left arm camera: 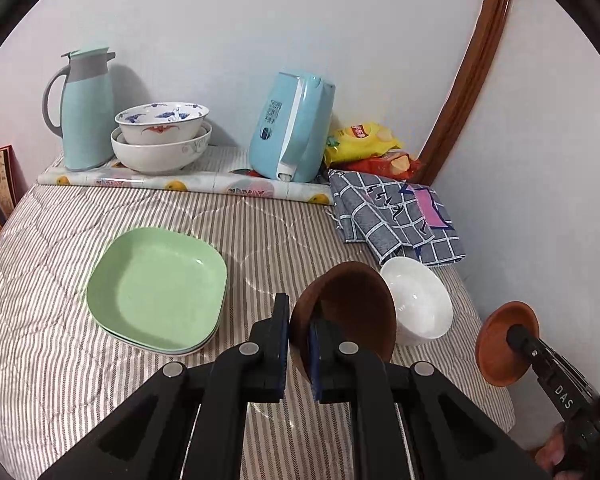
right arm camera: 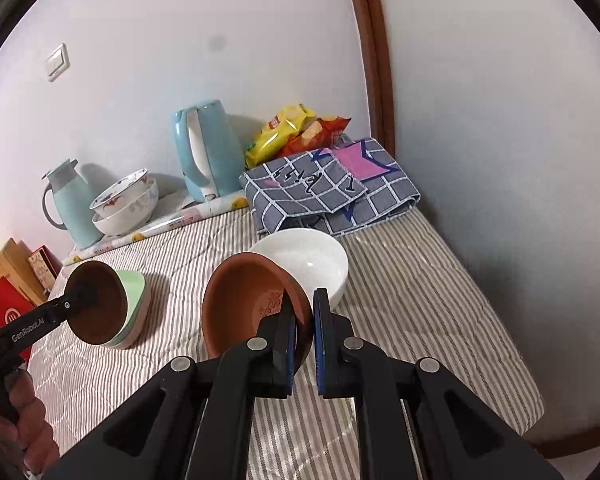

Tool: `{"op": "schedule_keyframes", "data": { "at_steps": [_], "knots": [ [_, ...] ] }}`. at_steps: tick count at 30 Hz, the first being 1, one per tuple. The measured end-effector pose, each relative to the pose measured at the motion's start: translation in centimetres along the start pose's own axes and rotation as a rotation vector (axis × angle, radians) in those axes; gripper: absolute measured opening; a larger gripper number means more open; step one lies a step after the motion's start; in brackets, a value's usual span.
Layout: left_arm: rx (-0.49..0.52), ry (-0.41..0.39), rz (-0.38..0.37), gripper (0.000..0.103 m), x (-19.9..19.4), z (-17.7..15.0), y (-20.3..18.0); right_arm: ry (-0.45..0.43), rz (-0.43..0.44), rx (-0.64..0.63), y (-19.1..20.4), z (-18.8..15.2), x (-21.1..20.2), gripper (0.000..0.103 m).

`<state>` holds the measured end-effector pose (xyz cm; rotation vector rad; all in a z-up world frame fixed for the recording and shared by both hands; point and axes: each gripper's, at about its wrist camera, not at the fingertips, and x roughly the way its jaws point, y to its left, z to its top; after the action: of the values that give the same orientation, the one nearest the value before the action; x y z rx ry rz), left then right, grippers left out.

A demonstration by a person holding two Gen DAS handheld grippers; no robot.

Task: Organize plates and bowls
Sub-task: 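Lower the right gripper's brown bowl into the white bowl and open it while the left gripper holds its bowl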

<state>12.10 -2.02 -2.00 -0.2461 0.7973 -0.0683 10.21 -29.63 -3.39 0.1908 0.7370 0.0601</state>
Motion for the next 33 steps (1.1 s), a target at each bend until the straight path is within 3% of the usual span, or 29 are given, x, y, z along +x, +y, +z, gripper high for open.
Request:
{"op": "schedule_keyframes", "data": {
  "at_steps": [33],
  "knots": [
    [0.011,0.023,-0.008,0.009,4.8,3.9,-0.6,0.015,-0.008,-0.010,0.6,4.3,5.7,0.008]
  ]
}}
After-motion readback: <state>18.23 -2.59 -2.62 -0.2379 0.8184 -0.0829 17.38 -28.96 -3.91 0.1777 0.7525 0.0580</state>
